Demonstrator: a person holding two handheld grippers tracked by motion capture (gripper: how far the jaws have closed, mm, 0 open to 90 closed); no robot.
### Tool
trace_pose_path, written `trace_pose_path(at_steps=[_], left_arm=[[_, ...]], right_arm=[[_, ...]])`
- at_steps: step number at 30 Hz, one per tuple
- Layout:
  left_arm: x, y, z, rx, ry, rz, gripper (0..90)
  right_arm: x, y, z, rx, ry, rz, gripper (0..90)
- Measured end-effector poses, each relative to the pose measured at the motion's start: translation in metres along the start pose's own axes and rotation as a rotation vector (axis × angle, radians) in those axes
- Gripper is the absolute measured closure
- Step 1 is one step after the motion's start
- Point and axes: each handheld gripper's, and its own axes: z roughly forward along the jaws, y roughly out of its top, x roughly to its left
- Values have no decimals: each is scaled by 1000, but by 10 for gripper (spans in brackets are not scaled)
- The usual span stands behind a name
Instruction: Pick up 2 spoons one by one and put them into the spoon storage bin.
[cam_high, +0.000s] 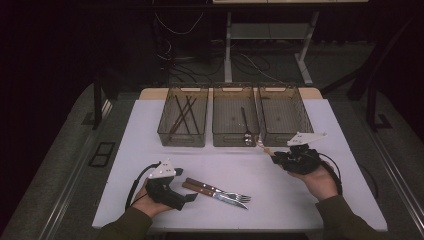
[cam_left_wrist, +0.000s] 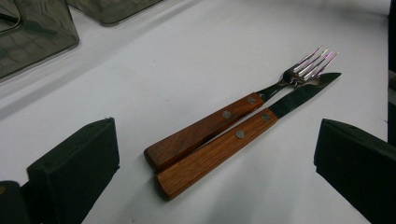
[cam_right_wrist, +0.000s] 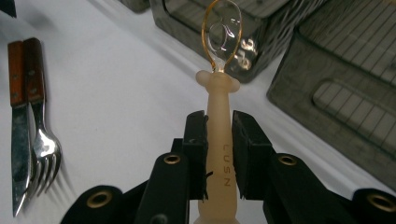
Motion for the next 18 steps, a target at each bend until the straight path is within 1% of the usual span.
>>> trace_pose_path(at_steps=[2,5,10,12,18], left_arm=[[0,0,-1,-9,-5,-3,0],[0,1,-1,-19,-6,0,0],[2,0,-2,-19,-6,-4,0],[2,0,-2,-19,-8,-7,0],[2,-1,-1,-17,-14,19,0]], right_arm=[[0,4,1,-9,6,-1,762],[-1,13,1,-17,13,-18,762],[0,27,4,-44,16,-24,762],[-1,34,7,-44,14,-34,763],[-3,55,18,-38,13,-36,762]])
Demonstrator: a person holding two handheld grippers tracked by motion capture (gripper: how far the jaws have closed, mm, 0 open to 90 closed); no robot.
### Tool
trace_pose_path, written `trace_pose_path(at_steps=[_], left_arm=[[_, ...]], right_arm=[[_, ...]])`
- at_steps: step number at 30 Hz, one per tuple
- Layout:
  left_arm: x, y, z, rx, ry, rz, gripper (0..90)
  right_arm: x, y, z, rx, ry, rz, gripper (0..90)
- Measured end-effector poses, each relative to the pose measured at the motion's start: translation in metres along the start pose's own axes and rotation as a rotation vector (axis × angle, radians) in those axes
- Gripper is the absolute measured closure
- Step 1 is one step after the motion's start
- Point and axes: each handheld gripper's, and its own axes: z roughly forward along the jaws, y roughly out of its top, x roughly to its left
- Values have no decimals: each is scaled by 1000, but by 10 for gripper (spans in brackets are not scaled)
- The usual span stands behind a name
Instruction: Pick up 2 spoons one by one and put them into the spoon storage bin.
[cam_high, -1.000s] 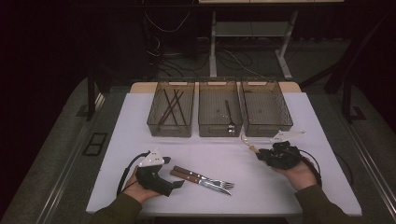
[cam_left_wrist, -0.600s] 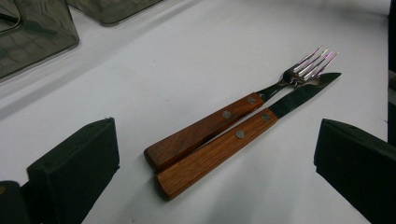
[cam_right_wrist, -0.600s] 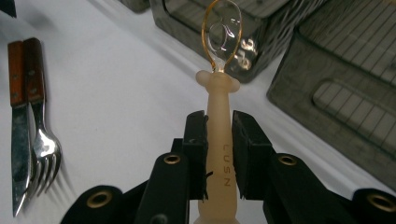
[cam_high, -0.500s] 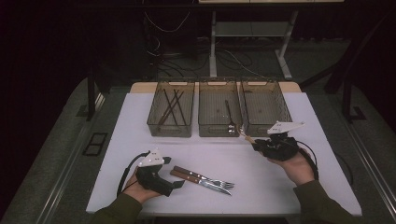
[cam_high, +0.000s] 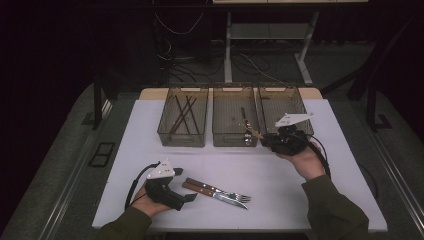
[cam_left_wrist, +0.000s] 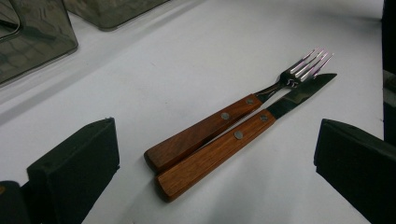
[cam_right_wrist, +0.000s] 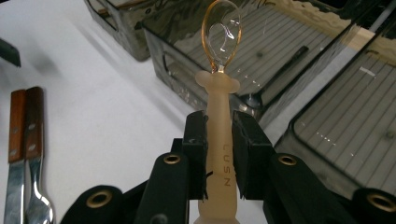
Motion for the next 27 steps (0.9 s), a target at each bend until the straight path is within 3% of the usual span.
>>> trace_pose_path(at_steps=[8,15,27], left_arm=[[2,-1,-2,-12,-12,30,0],[6,-1,-2,-33,-18,22,0],[11,0,0,-19,-22,28,0]], right_arm=[[-7,25,16,10,-15,12,762],[-15,44,35,23,-28,19,762],[-25,66,68,39,-30,47,761]])
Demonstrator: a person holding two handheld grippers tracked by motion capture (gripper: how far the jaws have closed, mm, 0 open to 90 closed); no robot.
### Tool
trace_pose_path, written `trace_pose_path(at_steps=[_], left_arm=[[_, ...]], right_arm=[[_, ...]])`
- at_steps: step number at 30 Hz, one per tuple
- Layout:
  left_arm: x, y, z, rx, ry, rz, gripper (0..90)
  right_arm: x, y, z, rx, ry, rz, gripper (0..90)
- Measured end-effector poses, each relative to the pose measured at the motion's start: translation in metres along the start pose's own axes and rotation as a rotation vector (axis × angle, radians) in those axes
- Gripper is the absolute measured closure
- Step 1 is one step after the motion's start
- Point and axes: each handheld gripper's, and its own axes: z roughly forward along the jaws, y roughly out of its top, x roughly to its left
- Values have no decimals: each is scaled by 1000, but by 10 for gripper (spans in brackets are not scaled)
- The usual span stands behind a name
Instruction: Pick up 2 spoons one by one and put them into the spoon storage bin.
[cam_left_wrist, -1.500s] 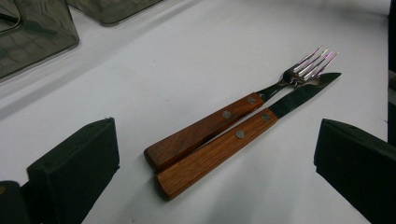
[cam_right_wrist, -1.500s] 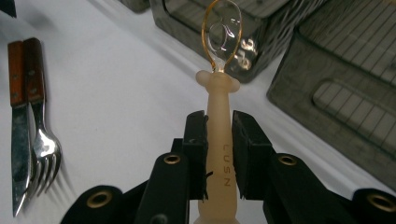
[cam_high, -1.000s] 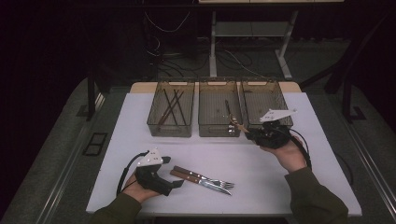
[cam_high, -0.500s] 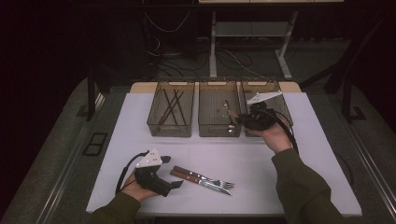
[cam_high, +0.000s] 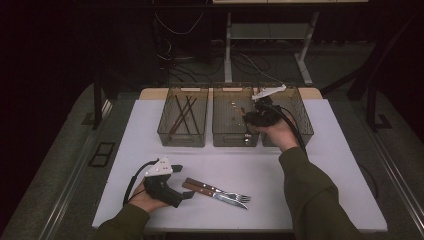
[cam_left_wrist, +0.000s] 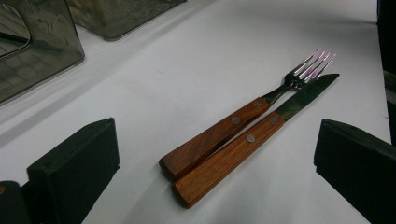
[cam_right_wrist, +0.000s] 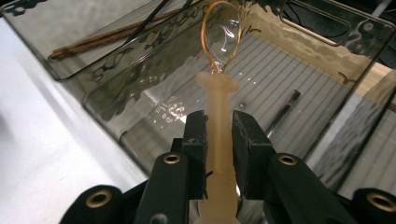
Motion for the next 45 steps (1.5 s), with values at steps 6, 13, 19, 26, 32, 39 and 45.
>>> trace_pose_path(at_steps=[6,13,19,26,32,39,45], left_arm=[[1,1,0,11,-4,14,0],[-1,0,2,10,-8,13,0],[-1,0,2,13,-9,22,0],[-1,1,1,18,-5,23,0],[-2,0,1,17,-4,19,0],[-2,0,1,18,0,13,0],[-2,1,1,23,3,10,0]], right_arm=[[2,8,18,26,-9,-12,760],[7,11,38,84,15,-15,757],[7,8,46,118,17,-5,613],[4,9,32,85,32,36,465],[4,5,10,25,72,48,349],[4,-6,-17,-34,92,43,291],[7,-23,-37,-63,88,29,264]])
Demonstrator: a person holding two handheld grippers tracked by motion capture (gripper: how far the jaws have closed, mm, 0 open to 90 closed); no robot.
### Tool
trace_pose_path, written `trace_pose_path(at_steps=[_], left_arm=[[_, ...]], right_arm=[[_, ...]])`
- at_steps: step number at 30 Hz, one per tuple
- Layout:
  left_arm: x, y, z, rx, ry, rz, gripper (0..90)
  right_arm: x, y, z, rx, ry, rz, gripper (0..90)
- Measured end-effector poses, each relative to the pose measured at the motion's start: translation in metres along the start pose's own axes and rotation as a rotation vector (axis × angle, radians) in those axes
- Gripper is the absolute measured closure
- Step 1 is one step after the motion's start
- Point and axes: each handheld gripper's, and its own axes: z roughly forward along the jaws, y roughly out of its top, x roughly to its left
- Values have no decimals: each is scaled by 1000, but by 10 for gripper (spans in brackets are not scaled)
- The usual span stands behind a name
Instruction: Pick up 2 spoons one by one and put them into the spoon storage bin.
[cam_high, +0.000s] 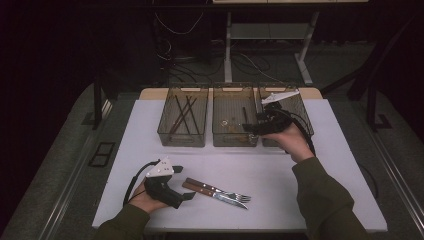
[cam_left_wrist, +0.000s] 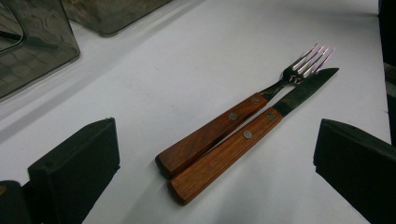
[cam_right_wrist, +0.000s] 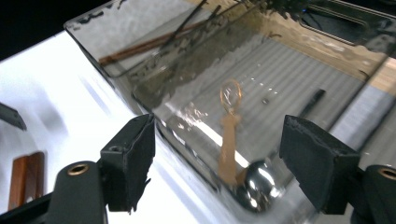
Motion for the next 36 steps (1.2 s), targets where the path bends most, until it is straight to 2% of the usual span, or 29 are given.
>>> trace_pose_path(at_steps=[6,17,22,29,32,36], left_arm=[[0,0,-2,2,9,-4,50],[-1,1,-3,4,8,-8,134],[-1,1,-4,11,14,-14,159],[0,1,-6,16,11,-26,248],[-1,1,-6,22,7,-21,277],[-2,1,-6,26,1,-20,328]], right_arm=[[-1,-24,-15,-18,17,13,234],[3,-72,-33,-55,-21,9,174],[4,-93,-40,-67,-58,9,173],[6,-126,-48,-63,-79,3,173],[7,-138,-52,-65,-78,-10,173],[8,-152,-58,-76,-73,-4,173]])
